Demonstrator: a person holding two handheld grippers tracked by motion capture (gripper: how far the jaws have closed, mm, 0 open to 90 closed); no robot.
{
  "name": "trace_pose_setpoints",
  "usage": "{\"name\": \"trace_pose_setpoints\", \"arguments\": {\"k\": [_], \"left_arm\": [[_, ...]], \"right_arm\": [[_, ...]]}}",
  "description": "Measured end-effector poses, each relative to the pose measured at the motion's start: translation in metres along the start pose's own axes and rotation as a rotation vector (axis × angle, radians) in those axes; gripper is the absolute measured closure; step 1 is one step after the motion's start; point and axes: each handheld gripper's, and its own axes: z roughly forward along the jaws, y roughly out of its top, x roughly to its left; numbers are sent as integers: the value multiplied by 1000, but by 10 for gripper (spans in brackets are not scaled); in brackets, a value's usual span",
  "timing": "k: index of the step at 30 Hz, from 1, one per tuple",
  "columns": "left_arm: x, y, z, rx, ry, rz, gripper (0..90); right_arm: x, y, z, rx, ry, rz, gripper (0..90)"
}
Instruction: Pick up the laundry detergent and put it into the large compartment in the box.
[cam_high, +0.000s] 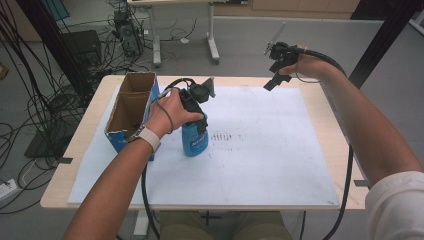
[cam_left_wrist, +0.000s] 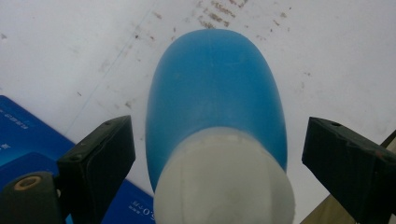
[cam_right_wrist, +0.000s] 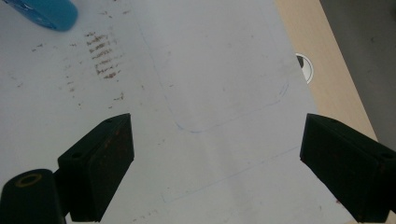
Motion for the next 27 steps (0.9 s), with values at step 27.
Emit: {"name": "trace_pose_setpoints", "arguments": {"k": [27], "left_arm": [[1, 1, 0, -10, -1, 1, 107]], "right_arm": [[-1, 1, 3, 6, 5, -1, 96]]}}
